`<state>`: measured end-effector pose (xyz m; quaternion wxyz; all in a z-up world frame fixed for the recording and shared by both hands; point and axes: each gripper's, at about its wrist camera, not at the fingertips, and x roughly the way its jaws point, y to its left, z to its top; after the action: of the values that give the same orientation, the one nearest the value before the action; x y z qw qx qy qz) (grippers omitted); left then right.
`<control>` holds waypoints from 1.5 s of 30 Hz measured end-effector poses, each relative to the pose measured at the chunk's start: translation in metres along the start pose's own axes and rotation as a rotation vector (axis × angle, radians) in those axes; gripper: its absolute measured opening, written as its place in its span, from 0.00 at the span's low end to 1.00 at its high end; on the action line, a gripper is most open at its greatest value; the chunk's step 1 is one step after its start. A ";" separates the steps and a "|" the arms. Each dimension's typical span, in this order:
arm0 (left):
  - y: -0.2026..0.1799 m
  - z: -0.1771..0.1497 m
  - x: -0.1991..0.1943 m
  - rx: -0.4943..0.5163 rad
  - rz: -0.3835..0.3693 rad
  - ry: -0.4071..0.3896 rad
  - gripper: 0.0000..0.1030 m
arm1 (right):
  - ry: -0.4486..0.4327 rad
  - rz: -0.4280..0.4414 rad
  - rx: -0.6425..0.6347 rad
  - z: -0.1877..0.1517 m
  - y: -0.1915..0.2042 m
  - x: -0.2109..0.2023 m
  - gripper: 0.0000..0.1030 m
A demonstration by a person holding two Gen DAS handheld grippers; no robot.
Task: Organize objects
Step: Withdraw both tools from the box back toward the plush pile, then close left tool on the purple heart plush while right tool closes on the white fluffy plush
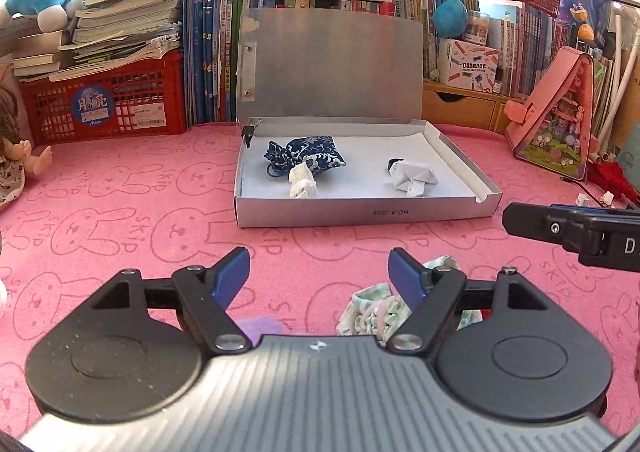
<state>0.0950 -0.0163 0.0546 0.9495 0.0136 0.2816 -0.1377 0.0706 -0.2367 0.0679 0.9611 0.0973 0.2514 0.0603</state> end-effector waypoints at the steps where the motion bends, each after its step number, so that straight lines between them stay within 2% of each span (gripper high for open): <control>1: 0.001 -0.003 -0.002 -0.003 0.002 -0.001 0.79 | -0.001 0.004 -0.001 -0.002 0.001 -0.003 0.80; 8: 0.006 -0.024 -0.014 -0.003 0.029 -0.006 0.81 | 0.004 0.015 -0.016 -0.023 0.004 -0.020 0.82; 18: 0.015 -0.043 -0.020 -0.009 0.032 0.004 0.82 | 0.038 0.047 -0.048 -0.050 0.010 -0.030 0.85; 25: 0.022 -0.060 -0.022 -0.038 0.012 0.022 0.82 | 0.050 0.105 -0.140 -0.069 0.028 -0.036 0.90; 32: 0.025 -0.068 -0.020 -0.032 0.031 0.027 0.83 | 0.070 0.086 -0.238 -0.086 0.046 -0.033 0.91; 45: 0.030 -0.064 -0.006 -0.047 0.047 0.029 0.83 | 0.034 0.052 -0.218 -0.080 0.036 -0.038 0.92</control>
<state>0.0642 0.0203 0.0029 0.9483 -0.0002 0.2982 -0.1087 -0.0043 -0.1956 0.0257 0.9598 -0.0023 0.2567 0.1138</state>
